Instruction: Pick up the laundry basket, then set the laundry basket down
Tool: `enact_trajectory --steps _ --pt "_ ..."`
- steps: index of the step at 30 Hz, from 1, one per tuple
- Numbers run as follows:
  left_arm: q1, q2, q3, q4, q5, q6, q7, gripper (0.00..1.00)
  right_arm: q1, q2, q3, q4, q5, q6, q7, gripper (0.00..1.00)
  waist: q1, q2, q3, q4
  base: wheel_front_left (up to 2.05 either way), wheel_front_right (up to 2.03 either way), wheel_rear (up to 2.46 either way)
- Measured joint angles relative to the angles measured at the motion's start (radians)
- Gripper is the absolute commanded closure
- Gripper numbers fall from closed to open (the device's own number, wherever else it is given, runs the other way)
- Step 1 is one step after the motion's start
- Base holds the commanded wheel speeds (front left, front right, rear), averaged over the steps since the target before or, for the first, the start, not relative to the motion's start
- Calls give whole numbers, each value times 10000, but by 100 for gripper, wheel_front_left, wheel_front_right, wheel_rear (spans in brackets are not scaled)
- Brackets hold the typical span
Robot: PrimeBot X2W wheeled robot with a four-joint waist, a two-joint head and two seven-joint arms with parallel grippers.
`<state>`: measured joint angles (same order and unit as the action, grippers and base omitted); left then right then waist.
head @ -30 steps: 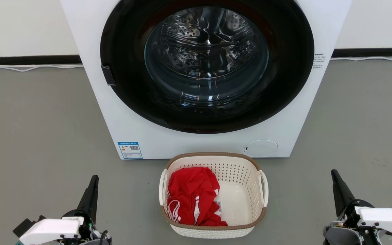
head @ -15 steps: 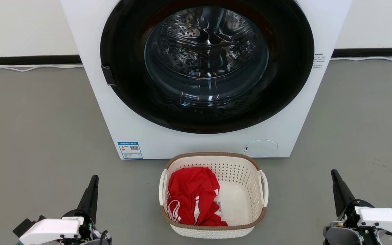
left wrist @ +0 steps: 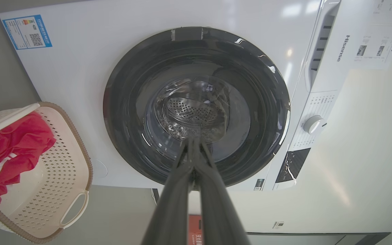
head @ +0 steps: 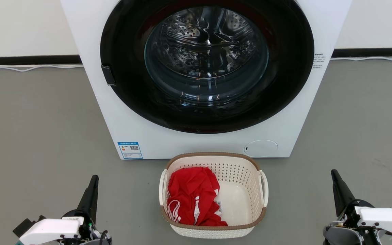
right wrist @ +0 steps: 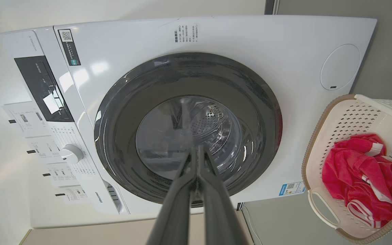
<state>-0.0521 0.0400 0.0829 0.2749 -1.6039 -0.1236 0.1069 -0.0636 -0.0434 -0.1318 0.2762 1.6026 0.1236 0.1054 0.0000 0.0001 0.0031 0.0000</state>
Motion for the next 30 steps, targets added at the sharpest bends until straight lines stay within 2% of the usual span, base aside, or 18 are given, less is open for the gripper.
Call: enact_trajectory --steps 30 --pt "0 0 0 0 0 0 0 100 0 0 0 0 0 0 0 100 0 0 0 0 0 0 0"
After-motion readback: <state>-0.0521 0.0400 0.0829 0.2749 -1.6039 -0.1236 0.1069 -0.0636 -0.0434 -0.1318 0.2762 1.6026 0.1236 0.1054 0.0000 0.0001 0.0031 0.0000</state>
